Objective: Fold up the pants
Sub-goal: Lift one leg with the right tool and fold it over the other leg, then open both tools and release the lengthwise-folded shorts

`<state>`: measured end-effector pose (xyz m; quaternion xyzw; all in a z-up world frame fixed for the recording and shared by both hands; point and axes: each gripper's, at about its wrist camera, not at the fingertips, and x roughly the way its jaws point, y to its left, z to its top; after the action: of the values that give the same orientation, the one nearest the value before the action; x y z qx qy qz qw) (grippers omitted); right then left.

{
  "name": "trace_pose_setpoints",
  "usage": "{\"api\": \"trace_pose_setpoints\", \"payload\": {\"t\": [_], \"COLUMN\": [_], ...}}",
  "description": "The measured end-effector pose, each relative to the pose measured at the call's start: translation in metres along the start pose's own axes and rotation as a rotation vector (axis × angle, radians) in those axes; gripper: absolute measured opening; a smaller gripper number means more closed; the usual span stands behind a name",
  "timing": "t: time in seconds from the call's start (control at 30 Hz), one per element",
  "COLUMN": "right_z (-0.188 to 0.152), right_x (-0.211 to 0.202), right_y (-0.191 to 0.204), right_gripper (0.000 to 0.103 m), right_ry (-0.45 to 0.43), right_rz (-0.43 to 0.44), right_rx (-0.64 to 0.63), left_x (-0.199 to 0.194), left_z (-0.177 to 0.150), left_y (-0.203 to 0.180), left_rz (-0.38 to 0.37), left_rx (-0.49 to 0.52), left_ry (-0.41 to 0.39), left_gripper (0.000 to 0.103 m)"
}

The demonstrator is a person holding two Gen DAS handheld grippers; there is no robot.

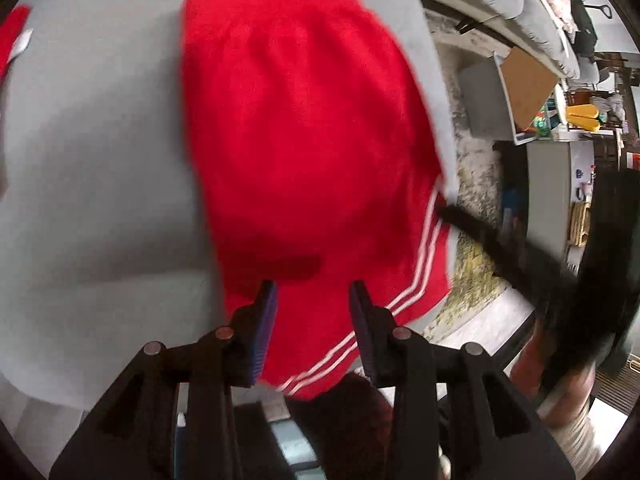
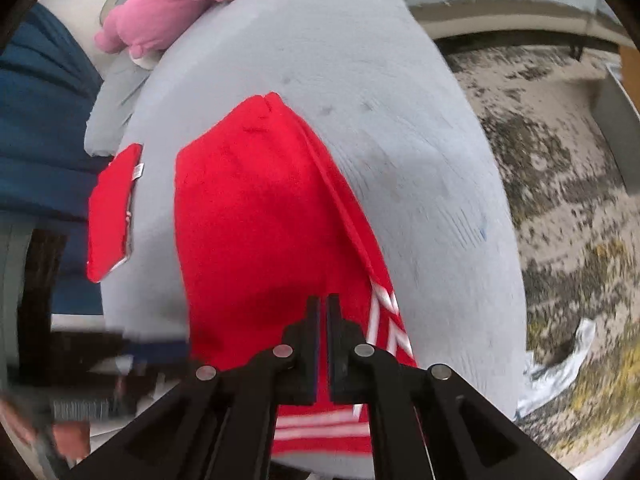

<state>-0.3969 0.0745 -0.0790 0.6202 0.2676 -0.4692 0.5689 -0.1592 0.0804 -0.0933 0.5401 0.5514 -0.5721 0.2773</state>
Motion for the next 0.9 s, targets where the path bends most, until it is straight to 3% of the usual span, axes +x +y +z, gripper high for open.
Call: {"api": "trace_pose_setpoints", "payload": {"t": [0.17,0.4,0.53,0.6,0.63,0.67,0.73,0.83,0.9], "right_z": [0.020,0.021,0.007,-0.009,-0.014,-0.020,-0.033,-0.049,-0.056], "right_x": [0.015,0.007,-0.009,-0.018,-0.021,-0.025,-0.034,-0.045,-0.050], "right_y": [-0.004,-0.020,-0.006,0.008,0.013,0.019,0.033,0.048,0.052], "right_gripper": [0.004,0.005,0.006,0.025,0.046,0.058,0.060,0.072,0.073], "right_ry": [0.002,-0.005,0.041,0.077,0.094,0.109,0.119,0.149,0.160], "right_rz": [-0.082,-0.233,-0.241,-0.228,-0.222,-0.215,-0.187,-0.178,-0.188], "right_rx": [-0.014,0.054,0.056,0.039,0.036,0.034,0.021,0.001,-0.011], "left_x": [-0.002,-0.015,-0.029,-0.038,-0.043,-0.047,-0.054,-0.064,-0.067], "left_z": [-0.020,-0.028,-0.030,-0.031,-0.032,-0.034,-0.034,-0.039,-0.042], "left_y": [0.009,0.007,0.001,-0.002,-0.003,-0.004,-0.006,-0.007,-0.007], "left_rz": [-0.006,0.037,0.116,0.135,0.140,0.141,0.135,0.135,0.140], "left_rx": [-0.031,-0.004,0.035,0.051,0.054,0.051,0.040,0.029,0.023], "left_ry": [0.011,-0.023,-0.071,-0.091,-0.102,-0.113,-0.131,-0.150,-0.149], "left_gripper": [0.034,0.036,0.049,0.055,0.058,0.063,0.073,0.083,0.091]}}
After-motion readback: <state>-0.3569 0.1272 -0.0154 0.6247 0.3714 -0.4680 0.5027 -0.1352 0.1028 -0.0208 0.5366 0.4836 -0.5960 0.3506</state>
